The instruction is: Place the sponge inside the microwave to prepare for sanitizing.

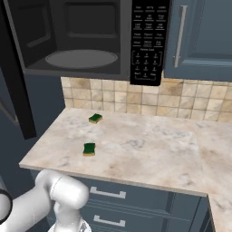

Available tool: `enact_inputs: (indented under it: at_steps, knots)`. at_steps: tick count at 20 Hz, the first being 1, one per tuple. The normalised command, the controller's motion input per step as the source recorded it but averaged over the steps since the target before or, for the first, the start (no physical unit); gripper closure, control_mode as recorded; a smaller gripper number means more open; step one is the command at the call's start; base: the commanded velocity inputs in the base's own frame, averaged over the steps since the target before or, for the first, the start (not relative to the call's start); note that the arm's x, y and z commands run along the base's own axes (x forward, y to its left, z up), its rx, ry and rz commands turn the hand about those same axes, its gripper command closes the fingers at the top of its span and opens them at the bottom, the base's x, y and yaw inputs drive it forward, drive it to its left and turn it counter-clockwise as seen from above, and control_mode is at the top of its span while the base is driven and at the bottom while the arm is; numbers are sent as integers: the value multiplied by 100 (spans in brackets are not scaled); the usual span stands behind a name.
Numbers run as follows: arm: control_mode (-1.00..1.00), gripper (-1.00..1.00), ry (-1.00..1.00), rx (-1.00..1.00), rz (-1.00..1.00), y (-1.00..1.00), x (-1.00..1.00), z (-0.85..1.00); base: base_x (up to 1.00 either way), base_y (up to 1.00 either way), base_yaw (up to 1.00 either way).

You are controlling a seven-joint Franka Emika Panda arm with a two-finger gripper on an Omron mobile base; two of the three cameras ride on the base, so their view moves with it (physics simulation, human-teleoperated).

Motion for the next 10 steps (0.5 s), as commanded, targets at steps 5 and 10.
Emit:
enact_inputs:
  at_steps: [5, 10]
  knots:
    - [-100, -100, 0, 0, 8, 5, -22, 0, 0, 0, 0]
    - [-100, -100, 0, 1, 5, -13, -61, 0, 0, 0, 0]
